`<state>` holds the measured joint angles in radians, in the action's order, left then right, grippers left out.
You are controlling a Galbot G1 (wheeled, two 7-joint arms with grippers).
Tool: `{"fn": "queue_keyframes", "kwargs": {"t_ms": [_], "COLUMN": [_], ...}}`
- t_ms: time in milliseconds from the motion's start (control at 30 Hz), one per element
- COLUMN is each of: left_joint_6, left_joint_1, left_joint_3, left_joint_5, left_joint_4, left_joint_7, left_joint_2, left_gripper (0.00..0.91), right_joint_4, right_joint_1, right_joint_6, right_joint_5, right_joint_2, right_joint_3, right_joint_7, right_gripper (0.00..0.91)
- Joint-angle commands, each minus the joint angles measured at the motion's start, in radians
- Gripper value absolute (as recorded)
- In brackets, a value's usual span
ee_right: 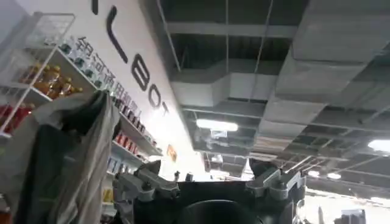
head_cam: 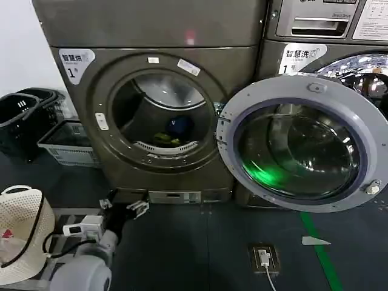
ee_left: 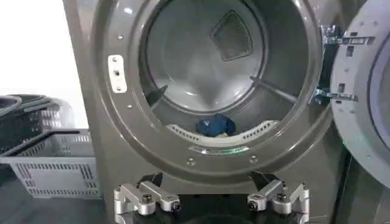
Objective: Grasp the clothes from the dryer.
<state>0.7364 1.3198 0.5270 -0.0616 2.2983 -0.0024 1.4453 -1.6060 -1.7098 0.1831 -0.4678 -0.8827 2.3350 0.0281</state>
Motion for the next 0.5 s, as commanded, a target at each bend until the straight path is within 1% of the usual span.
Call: {"fn": "queue_keyframes", "kwargs": {"t_ms": [33, 500], "left_joint_6": [0.049, 0.049], "left_joint_1": [-0.002, 0.0], "left_joint_3": [-0.002, -0.006], "left_joint_5": [0.004, 0.003], "left_joint_4": [-0.005, -0.001], "left_joint_7": [0.001, -0.001], "left_joint_2": [0.001, 0.0], "left_gripper": [0.907, 0.907], "right_joint_4": [-0.001, -0.004], "right_joint_1": [0.001, 0.002], "right_joint_6": [0.0, 0.004], "right_joint_5": [-0.006, -0.007], "right_joint_2": [0.001, -0.007], "right_joint_3": [0.003, 0.003], "right_joint_7": [0.005, 0.005], "right_gripper": [0.907, 0.907]}}
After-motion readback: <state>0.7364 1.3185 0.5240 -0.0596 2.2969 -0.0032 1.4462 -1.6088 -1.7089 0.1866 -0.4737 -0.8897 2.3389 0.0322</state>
